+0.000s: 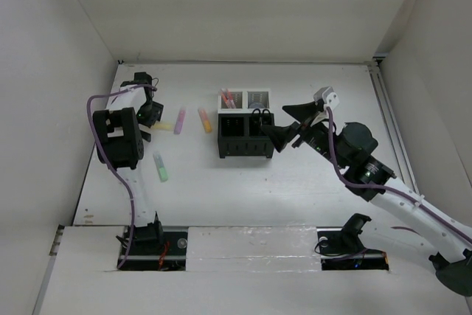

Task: Sort the stationery into containers
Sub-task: Grab a piece of stationery with the left arm

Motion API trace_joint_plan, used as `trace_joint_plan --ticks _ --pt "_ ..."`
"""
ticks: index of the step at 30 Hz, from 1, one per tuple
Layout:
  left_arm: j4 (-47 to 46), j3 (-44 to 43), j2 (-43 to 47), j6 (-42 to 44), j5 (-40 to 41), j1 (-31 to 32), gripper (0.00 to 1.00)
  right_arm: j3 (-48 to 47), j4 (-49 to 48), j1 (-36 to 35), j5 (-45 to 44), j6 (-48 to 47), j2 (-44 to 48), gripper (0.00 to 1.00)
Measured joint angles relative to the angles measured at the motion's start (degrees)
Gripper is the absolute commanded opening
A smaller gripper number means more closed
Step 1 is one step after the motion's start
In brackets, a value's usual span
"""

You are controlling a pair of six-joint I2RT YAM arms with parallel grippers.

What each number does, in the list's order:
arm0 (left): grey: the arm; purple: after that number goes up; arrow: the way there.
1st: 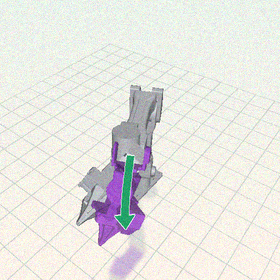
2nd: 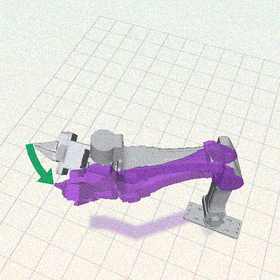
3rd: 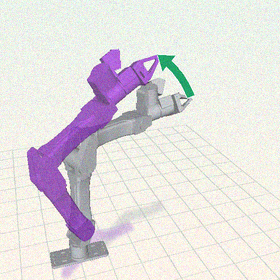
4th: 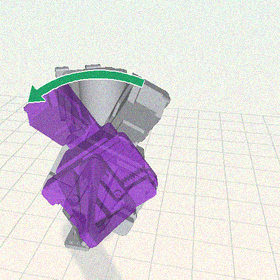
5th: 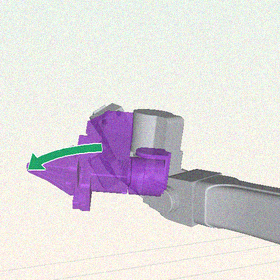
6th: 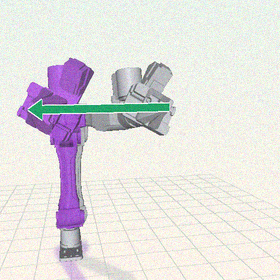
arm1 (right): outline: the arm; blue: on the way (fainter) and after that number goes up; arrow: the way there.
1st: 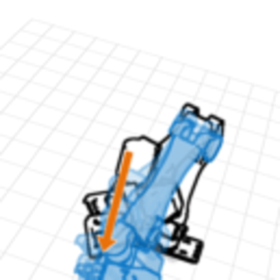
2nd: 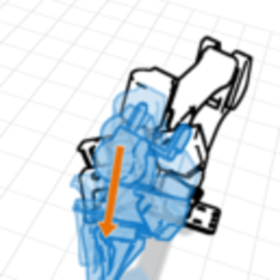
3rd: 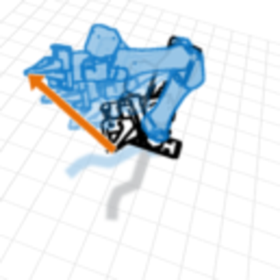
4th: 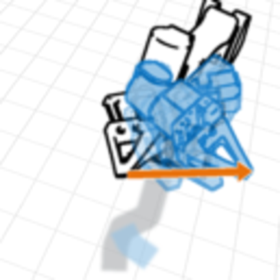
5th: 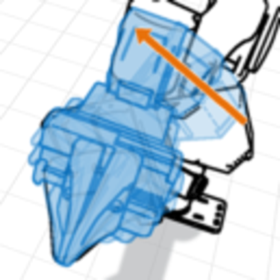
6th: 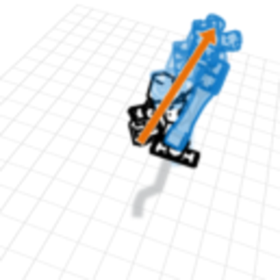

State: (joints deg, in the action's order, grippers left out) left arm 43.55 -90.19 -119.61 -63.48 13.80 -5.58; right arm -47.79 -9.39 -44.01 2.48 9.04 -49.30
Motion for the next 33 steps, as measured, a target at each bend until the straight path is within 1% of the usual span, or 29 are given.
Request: trace_joint_plan --ticks 1,4,5,6,8,9,10,11,12,13,15,16,17,24,26,28,31,33 --pt "0.3 -0.6 -0.3 -0.1 0.0 0.0 0.95 0.0 0.0 0.0 0.0 0.0 0.0 1.00" --pt "0.9 -1.1 -0.8 -0.3 0.2 0.0 0.82 0.0 0.0 0.0 -0.2 0.0 0.1 1.00" --pt "0.9 -1.1 -0.8 -0.5 0.2 -0.1 0.82 0.0 0.0 0.0 -0.4 0.0 0.2 1.00" --pt "0.8 -0.9 -0.8 -0.5 0.2 -0.1 0.74 0.0 0.0 0.0 -0.4 0.0 0.3 1.00" --pt "0.6 -0.5 -0.7 -0.8 0.6 -0.2 0.54 0.0 0.0 0.0 -0.5 0.0 0.4 1.00" --pt "0.8 -0.5 -0.7 -0.8 0.9 -0.3 0.49 0.0 0.0 0.0 -0.5 0.0 0.4 1.00" --pt "0.8 -0.3 -0.6 -0.8 0.9 -0.5 0.34 0.0 0.0 0.0 -0.6 0.0 0.5 1.00" --pt "0.9 -0.2 -0.5 -0.9 0.9 -0.7 0.28 0.0 0.0 0.0 -0.7 0.0 0.5 1.00" --pt "0.8 -0.1 -0.5 -0.9 0.9 -0.9 0.25 0.0 0.0 0.0 -0.7 0.0 0.7 1.00" --pt "0.9 -0.1 -0.5 -1.0 0.7 -1.2 0.25 0.0 0.0 0.0 -0.8 0.0 0.7 1.00" --pt "0.3 0.2 -0.3 -1.1 -0.2 -1.7 0.14 0.2 0.0 0.0 -0.8 0.0 1.0 1.00" --pt "0.1 0.3 -0.2 -1.0 -0.2 -2.0 0.04 0.4 0.0 0.0 -0.8 0.0 1.2 1.00" --pt "0.0 0.3 -0.2 -1.0 -0.5 -2.3 0.00 0.7 0.0 0.0 -0.8 0.0 1.4 1.00" --pt "-2.6 0.4 0.3 1.5 -1.9 -4.7 0.00 0.9 0.0 0.0 -1.0 0.0 1.6 1.00" --pt "-3.3 0.4 0.6 2.8 -0.8 -4.6 0.00 0.9 0.0 0.0 -1.0 0.0 1.6 1.00" --pt "-3.0 0.4 1.5 3.7 2.2 -4.1 0.00 0.9 0.0 0.0 -1.0 0.0 1.6 1.00" --pt "-2.9 0.5 6.5 5.2 4.9 -2.7 0.00 0.9 0.0 0.0 -1.0 0.0 1.6 1.00" --pt "-4.9 1.1 13.1 7.4 5.2 -1.7 0.00 0.9 0.0 0.0 -1.0 0.0 1.6 1.00"
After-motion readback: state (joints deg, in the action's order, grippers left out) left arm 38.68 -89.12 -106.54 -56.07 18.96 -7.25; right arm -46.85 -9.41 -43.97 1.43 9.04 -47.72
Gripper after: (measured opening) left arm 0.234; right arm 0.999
